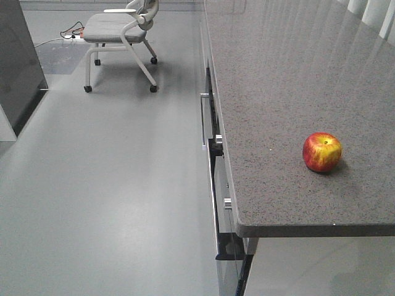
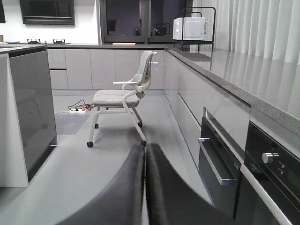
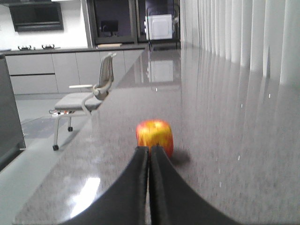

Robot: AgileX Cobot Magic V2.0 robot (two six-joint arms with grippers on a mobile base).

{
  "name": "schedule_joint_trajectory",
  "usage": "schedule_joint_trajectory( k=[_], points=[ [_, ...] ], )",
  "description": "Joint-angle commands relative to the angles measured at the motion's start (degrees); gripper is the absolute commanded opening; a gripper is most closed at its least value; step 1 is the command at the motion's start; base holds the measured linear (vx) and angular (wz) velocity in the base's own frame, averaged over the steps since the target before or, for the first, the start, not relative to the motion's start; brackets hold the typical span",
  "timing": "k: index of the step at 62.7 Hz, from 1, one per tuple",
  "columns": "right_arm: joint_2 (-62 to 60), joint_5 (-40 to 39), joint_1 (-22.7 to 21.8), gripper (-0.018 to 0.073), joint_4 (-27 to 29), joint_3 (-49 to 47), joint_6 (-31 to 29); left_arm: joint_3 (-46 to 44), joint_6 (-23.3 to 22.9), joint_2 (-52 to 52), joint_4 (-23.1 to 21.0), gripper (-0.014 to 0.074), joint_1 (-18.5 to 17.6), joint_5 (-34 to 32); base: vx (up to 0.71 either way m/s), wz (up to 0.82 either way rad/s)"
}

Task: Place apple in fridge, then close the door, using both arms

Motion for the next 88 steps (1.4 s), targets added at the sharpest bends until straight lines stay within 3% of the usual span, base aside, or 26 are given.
schedule_joint_trajectory(
  k=[1, 19, 39, 47, 61, 69, 75, 88],
  points=[
    [2.5, 1.0, -0.1, -0.0003, -1.5, -7.7, -1.9, 1.2, -0.2, -0.9, -0.2, -0.0006, 0.2, -4.2, 0.00, 0.00],
    [17.2, 19.0, -0.1, -0.0003, -1.5, -27.2, -2.4, 1.2, -0.2, -0.9, -0.2, -0.0006, 0.2, -4.2, 0.00, 0.00],
    [35.5, 31.0, -0.1, 0.0029, -1.5, -40.5, -2.4, 1.2, -0.2, -0.9, -0.2, -0.0006, 0.2, -4.2, 0.00, 0.00],
    [42.1, 33.0, -0.1, 0.0127, -1.4, -43.7, -2.4, 1.2, -0.2, -0.9, -0.2, -0.0006, 0.2, -4.2, 0.00, 0.00],
    [52.0, 33.5, -0.1, 0.0472, -1.4, -47.8, -2.4, 1.2, -0.2, -0.9, -0.2, -0.0006, 0.2, -4.2, 0.00, 0.00],
    [57.7, 33.5, -0.1, 0.0611, -1.3, -50.4, -4.2, 1.2, -0.2, -0.9, -0.2, -0.0006, 0.2, -4.2, 0.00, 0.00],
    [62.4, 33.5, -0.1, 0.0654, -1.2, -52.8, -5.2, 1.2, -0.2, -0.9, -0.2, -0.0006, 0.2, -4.2, 0.00, 0.00],
    [71.4, 33.3, -0.1, 0.0645, -1.2, -57.8, -5.4, 1.2, -0.2, -0.9, -0.2, -0.0006, 0.2, -4.2, 0.00, 0.00]
  ],
)
